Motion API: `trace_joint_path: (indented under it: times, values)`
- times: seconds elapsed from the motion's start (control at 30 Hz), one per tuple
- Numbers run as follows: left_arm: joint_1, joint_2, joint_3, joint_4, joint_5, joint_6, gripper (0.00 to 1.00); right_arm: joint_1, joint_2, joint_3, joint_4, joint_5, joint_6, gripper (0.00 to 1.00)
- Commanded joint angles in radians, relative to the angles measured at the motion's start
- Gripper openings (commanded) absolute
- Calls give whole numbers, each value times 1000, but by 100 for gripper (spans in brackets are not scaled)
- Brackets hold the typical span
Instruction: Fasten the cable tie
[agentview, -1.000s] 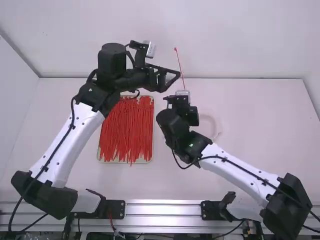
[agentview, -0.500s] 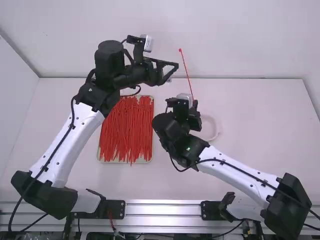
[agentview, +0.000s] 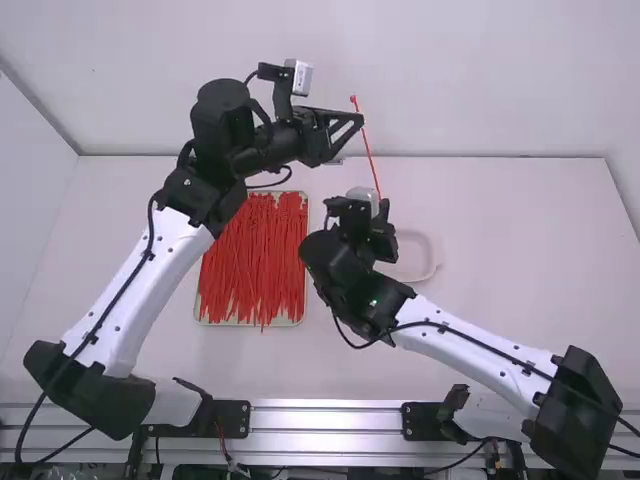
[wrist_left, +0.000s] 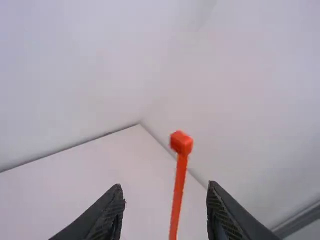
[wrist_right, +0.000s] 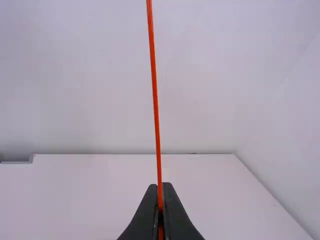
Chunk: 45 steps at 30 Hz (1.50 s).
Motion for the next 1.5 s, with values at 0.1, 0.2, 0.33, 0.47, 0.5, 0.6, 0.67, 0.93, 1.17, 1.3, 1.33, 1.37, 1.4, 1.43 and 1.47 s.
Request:
trace_joint_path:
  times: [0.1,0.2,0.33,0.47,0.5,0.6,0.67,0.93,1.17,1.3,1.33,1.37,1.4,1.43,1.47]
  values:
    - [-1,-3,21,27,-10,-22,38,-2,0,37,4,13,-10,0]
    - [2,-3,19,34,-56,-34,33,-2,0,37,4,3,-10,0]
    - [-9,-3,18,42,-85,-45,27,-2,0,37,4,-21,-11,0]
    - [-10,-3,17,49,-84,-48,23,-2,0,37,5,-29,-11,0]
    - [-10,-3,17,50,-84,-48,20,-3,0,37,5,-39,-10,0]
    - [-11,-3,17,53,-84,-48,15,-3,0,37,6,-43,-10,0]
    - [-10,-3,17,56,-83,-51,15,-3,0,37,13,-43,-11,0]
    - [-16,-3,3,67,-84,-52,13,-3,0,37,46,-63,-37,0]
    - [-17,-3,-17,96,-83,-74,2,-3,0,37,58,-62,-44,0]
    - [-17,-3,-25,106,-84,-74,4,-3,0,37,90,-64,-77,0]
    - [-16,-3,-25,103,-84,-74,4,-3,0,37,97,-65,-82,0]
    - [-16,-3,-25,102,-83,-74,4,-3,0,37,105,-65,-82,0]
    - [-16,-3,-25,102,-84,-75,7,-3,0,37,109,-66,-82,0]
    - [-16,-3,-25,101,-84,-74,9,-3,0,37,110,-66,-81,0]
    - [-16,-3,-25,101,-83,-74,12,-3,0,37,112,-66,-82,0]
